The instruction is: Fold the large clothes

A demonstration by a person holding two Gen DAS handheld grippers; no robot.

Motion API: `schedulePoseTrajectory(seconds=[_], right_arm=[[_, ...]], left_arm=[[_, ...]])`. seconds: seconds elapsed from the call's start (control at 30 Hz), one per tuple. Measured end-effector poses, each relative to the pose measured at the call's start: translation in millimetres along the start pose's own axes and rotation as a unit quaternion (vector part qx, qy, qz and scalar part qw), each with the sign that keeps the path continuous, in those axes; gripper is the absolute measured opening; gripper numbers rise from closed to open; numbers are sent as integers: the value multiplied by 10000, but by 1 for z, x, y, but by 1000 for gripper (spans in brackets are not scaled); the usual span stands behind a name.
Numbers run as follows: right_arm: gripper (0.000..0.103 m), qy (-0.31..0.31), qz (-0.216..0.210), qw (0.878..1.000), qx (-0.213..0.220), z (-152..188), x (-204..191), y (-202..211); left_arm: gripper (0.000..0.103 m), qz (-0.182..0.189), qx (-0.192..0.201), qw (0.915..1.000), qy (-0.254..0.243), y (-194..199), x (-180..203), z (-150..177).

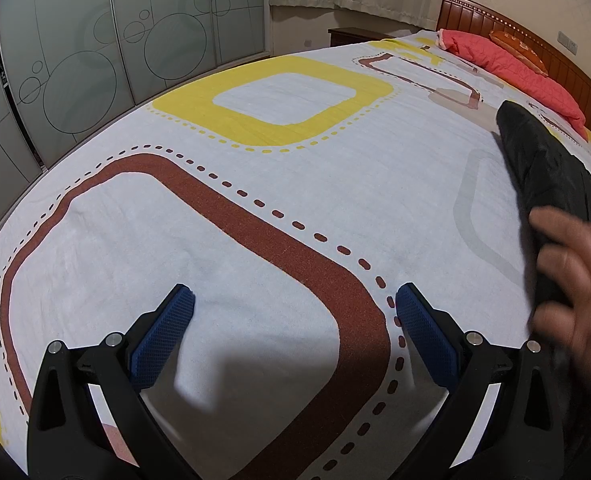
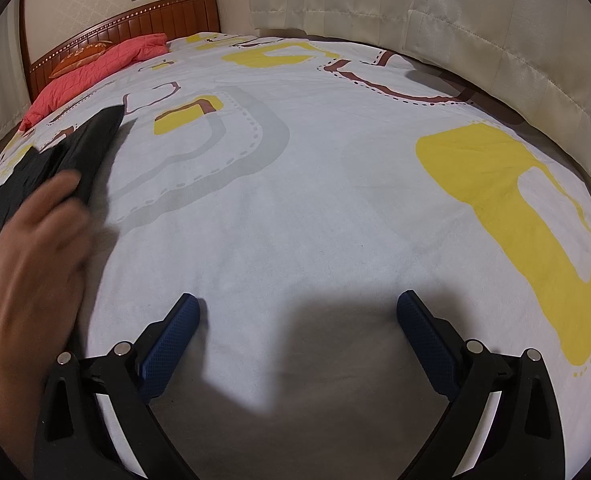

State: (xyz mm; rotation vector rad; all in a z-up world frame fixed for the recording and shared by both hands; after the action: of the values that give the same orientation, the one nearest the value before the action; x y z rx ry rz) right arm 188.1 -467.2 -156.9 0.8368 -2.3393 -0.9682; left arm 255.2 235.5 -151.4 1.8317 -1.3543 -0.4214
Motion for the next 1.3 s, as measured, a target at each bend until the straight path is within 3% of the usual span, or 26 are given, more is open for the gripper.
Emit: schedulePoseTrajectory(seconds=[1.3], right_arm=[[98,-9,-7,10000,-5,0,0,-1]], left_arm=[[101,19,-2,10000,13,-1,0,-1]])
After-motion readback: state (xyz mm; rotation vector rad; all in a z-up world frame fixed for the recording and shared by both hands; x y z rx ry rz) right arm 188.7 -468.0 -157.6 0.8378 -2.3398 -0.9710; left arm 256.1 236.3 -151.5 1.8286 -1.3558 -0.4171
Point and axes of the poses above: each gripper's, at about its wrist camera, not at the fingertips, and y roughly against the way its jaws point, x to its right, z to its underside, the point moved 1 cm from there along -y, roughly the way its jaws point, and after that the axes turned 14 degrees about z, right-handed, at the moved point
